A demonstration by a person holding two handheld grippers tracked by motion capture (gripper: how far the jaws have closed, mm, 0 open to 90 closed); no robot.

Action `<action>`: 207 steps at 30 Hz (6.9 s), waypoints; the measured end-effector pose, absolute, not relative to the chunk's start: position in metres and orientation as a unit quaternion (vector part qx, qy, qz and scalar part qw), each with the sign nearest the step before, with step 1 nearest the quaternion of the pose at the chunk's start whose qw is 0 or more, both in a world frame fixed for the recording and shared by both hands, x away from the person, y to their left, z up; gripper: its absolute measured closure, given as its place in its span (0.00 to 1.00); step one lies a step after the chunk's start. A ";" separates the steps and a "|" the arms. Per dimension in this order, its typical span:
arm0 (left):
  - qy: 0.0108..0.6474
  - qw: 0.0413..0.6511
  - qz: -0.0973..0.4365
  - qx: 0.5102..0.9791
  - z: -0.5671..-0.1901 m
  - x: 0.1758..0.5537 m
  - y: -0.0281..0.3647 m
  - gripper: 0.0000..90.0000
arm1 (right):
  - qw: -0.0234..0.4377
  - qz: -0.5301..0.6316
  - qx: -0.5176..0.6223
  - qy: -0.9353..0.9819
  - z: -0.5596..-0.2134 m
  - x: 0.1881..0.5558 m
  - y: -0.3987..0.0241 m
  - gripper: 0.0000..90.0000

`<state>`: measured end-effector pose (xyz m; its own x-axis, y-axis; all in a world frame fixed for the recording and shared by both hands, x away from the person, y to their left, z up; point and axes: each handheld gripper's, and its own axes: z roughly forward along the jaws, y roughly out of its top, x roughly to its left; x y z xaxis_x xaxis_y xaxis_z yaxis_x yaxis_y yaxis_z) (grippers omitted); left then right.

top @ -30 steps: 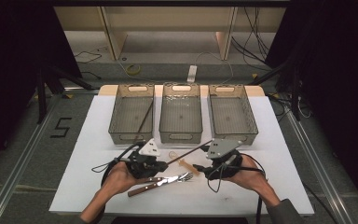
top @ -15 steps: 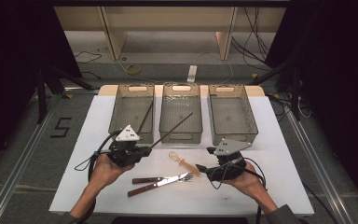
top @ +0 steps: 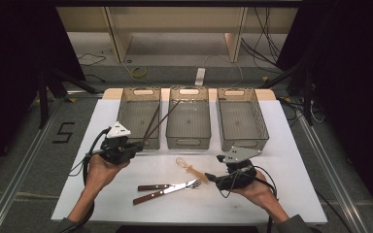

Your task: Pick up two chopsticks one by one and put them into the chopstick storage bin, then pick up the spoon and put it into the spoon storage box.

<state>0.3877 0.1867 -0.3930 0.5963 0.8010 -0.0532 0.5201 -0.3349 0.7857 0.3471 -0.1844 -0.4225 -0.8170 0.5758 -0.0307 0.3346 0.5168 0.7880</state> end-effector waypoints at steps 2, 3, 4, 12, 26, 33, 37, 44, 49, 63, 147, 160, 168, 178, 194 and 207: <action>0.422 0.402 0.180 0.792 -0.393 0.391 0.191 0.93 | 0.144 0.417 0.267 0.857 -0.423 0.347 -0.185 0.31; 0.426 0.403 0.183 0.789 -0.393 0.393 0.193 0.93 | 0.144 0.417 0.267 0.857 -0.423 0.347 -0.185 0.31; 0.429 0.402 0.184 0.787 -0.392 0.395 0.196 0.93 | 0.144 0.416 0.268 0.857 -0.423 0.347 -0.185 0.31; 0.466 0.410 0.197 0.759 -0.387 0.414 0.212 0.93 | 0.137 0.415 0.273 0.857 -0.425 0.348 -0.186 0.30; 0.501 0.394 0.191 0.747 -0.395 0.459 0.211 0.93 | 0.136 0.415 0.277 0.856 -0.427 0.347 -0.189 0.30; 0.516 0.381 0.188 0.744 -0.400 0.476 0.209 0.93 | 0.133 0.414 0.276 0.857 -0.428 0.347 -0.188 0.30; 0.524 0.372 0.189 0.743 -0.403 0.485 0.207 0.93 | 0.132 0.412 0.273 0.859 -0.428 0.347 -0.187 0.30; 0.541 0.358 0.185 0.738 -0.409 0.496 0.209 0.93 | 0.131 0.411 0.273 0.860 -0.429 0.347 -0.187 0.30; 0.551 0.349 0.183 0.735 -0.414 0.500 0.212 0.93 | 0.132 0.411 0.273 0.860 -0.428 0.347 -0.187 0.30; 0.571 0.333 0.177 0.729 -0.421 0.511 0.210 0.74 | 0.129 0.414 0.272 0.859 -0.428 0.347 -0.187 0.30; 0.401 0.496 0.149 0.755 -0.411 0.335 0.180 0.15 | 0.077 0.265 0.288 0.917 -0.457 0.394 -0.132 0.43; 0.398 0.493 0.149 0.759 -0.411 0.334 0.179 0.15 | 0.076 0.245 0.283 0.924 -0.463 0.396 -0.125 0.58; 0.396 0.491 0.149 0.761 -0.412 0.335 0.179 0.15 | 0.075 0.232 0.280 0.929 -0.465 0.396 -0.125 0.64; 0.394 0.490 0.150 0.763 -0.412 0.335 0.179 0.15 | 0.068 0.220 0.265 0.936 -0.468 0.394 -0.122 0.80; 0.397 0.485 0.156 0.764 -0.414 0.336 0.180 0.15 | 0.095 0.225 0.253 0.936 -0.460 0.393 -0.129 0.84; 0.398 0.485 0.154 0.763 -0.415 0.337 0.180 0.15 | 0.107 0.253 0.242 0.930 -0.444 0.392 -0.136 0.84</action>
